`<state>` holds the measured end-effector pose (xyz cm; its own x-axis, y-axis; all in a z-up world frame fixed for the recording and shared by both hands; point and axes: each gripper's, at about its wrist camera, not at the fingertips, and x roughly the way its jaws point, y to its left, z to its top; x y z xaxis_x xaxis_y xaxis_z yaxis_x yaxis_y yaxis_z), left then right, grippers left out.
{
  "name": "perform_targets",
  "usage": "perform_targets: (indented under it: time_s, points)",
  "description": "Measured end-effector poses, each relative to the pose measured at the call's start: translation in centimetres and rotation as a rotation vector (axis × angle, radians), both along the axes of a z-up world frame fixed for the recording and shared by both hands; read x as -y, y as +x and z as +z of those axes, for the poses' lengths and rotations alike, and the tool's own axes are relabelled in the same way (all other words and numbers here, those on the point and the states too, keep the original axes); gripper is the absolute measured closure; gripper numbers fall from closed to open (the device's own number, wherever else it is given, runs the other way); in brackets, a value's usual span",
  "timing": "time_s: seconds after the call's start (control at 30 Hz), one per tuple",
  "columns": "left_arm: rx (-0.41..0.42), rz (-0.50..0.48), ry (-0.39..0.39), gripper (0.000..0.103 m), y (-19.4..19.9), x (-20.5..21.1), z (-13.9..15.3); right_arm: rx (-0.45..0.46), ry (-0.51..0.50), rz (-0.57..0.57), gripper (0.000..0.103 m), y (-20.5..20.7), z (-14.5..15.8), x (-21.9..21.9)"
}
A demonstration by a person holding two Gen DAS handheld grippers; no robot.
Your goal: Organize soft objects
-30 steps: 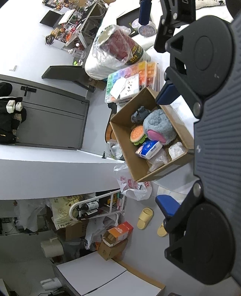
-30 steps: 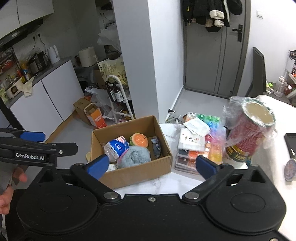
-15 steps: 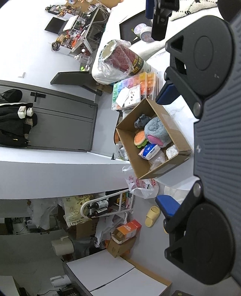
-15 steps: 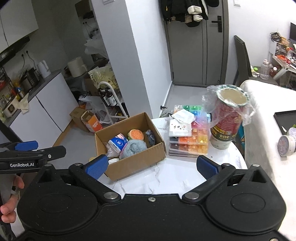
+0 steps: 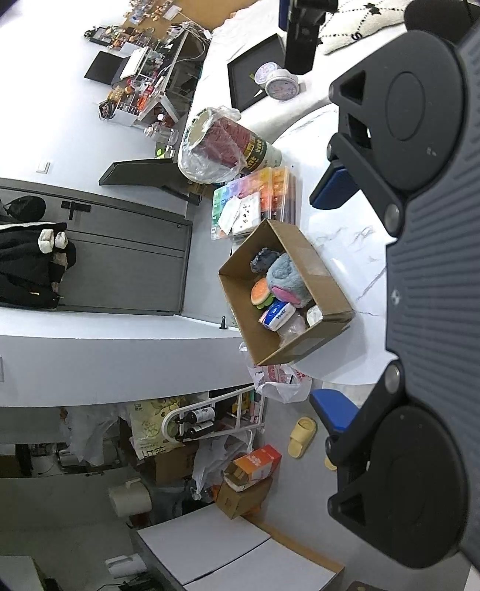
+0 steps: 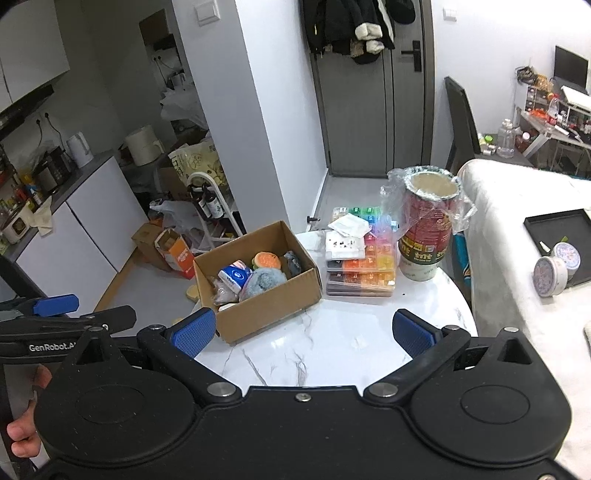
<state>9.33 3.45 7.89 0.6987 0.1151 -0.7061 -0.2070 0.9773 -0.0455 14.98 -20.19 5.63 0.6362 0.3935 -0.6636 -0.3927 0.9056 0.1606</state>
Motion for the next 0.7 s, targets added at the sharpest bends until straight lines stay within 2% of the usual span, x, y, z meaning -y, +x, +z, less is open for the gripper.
perform_targets:
  time_s: [0.37, 0.7]
  points:
    - [0.028, -0.024, 0.012, 0.000, -3.8, 1.5, 0.2, 0.075, 0.031, -0.053, 0.000, -5.1, -0.5, 1.3]
    - [0.025, -0.055, 0.015, 0.000, -6.3, 2.4, -0.6, 0.096, 0.047, -0.119, 0.000, -7.5, -1.1, 2.9]
